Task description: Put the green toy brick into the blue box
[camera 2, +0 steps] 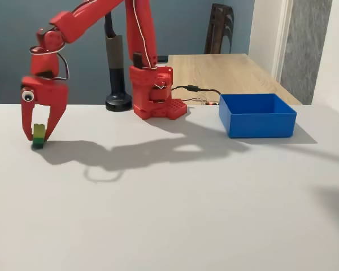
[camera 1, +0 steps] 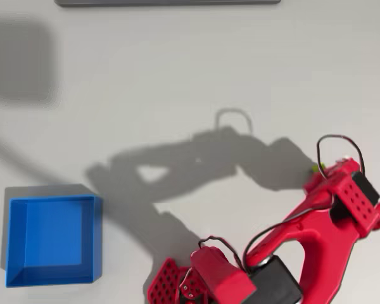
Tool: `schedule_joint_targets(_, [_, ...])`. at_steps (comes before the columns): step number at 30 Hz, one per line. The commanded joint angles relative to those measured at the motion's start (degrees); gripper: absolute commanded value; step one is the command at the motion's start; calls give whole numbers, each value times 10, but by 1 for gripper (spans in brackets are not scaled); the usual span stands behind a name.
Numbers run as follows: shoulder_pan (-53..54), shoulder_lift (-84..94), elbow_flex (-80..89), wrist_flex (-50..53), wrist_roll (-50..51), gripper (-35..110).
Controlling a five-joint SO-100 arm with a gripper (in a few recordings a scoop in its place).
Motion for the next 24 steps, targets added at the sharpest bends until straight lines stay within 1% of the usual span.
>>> schedule_joint_targets(1, [-45,14,-81,65,3,0])
schedule_joint_targets(12, [-167,18,-209,207,-4,0])
schedule_joint_targets(16, [-237,58,-202,215,-20,0])
schedule_joint_targets(24, [-410,171,-124,216,-30,0])
